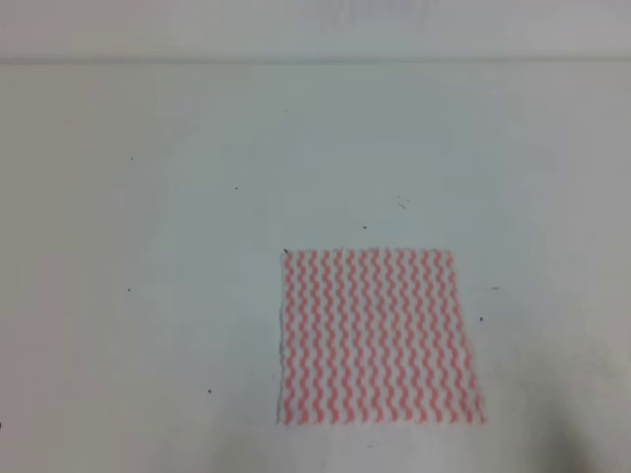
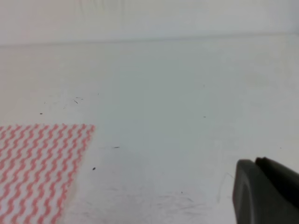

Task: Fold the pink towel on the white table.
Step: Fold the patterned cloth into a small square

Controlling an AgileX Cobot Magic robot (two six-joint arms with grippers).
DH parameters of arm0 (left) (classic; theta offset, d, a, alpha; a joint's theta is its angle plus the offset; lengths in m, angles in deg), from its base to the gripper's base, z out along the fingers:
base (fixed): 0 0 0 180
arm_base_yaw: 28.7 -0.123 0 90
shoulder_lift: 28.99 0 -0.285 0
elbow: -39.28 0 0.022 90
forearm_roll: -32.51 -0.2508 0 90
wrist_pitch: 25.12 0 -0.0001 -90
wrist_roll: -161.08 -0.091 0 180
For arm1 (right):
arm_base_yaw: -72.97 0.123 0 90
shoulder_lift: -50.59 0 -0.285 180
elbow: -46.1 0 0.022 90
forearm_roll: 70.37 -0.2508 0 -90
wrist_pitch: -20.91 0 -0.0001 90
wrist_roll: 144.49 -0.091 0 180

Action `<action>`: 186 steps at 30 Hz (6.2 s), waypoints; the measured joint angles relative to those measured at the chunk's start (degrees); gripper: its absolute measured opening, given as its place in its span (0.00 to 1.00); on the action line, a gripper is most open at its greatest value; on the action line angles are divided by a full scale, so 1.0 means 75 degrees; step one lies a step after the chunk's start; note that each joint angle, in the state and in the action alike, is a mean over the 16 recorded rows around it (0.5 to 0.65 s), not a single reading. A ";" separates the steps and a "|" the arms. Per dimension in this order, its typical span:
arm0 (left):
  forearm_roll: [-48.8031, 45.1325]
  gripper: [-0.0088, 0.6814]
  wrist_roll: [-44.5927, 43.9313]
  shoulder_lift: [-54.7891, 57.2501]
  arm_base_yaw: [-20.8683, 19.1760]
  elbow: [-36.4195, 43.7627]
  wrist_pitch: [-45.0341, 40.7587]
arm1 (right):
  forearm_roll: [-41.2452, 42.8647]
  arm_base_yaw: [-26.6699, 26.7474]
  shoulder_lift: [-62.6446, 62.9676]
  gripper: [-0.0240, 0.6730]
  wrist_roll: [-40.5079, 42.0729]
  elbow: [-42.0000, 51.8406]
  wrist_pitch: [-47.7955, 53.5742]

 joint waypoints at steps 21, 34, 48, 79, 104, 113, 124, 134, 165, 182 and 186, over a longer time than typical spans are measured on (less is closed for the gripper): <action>-0.0002 0.01 -0.0001 -0.0030 0.0000 0.0024 0.0005 | 0.0000 -0.0003 0.0141 0.01 -0.0002 0.0077 -0.0060; -0.0002 0.01 -0.0001 -0.0030 0.0000 0.0024 0.0005 | 0.0000 -0.0002 0.0094 0.00 -0.0002 0.0051 -0.0045; 0.0003 0.01 0.0001 0.0044 0.0000 -0.0037 -0.0009 | 0.0000 -0.0001 0.0047 0.00 -0.0001 0.0000 -0.0015; -0.0374 0.01 0.0001 0.0000 0.0000 -0.0024 0.0094 | 0.0000 0.0000 0.0000 0.01 0.0000 -0.0026 -0.0008; 0.1430 0.01 0.2106 0.0030 0.0000 -0.0024 0.2028 | -0.2733 -0.0001 0.0031 0.00 -0.0025 -0.0026 -0.0914; 0.1574 0.01 0.2420 0.0064 0.0000 -0.0055 0.2301 | -0.4761 0.0000 0.0016 0.00 -0.0029 -0.0013 -0.1271; 0.1602 0.00 0.2556 0.0698 0.0000 -0.0668 0.1590 | -0.4710 0.0000 -0.0599 0.01 -0.0028 -0.0553 -0.0526; 0.2490 0.01 0.1249 0.2932 0.0000 -0.2131 0.0057 | -0.3773 0.0000 -0.2739 0.01 0.0082 -0.2299 0.1445; 1.3203 0.01 -1.0918 0.8513 0.0489 -0.3237 -0.1619 | -0.7435 0.2986 -0.7534 0.00 0.3441 -0.3410 0.0850; 1.3088 0.01 -1.1228 0.9564 0.2876 -0.4034 0.0220 | -0.7555 0.3698 -0.9686 0.02 0.3370 -0.3418 -0.0585; 1.3071 0.01 -1.1224 0.9637 0.3059 -0.4037 0.0381 | -0.7563 0.3341 -0.9834 0.07 0.3366 -0.3426 -0.0575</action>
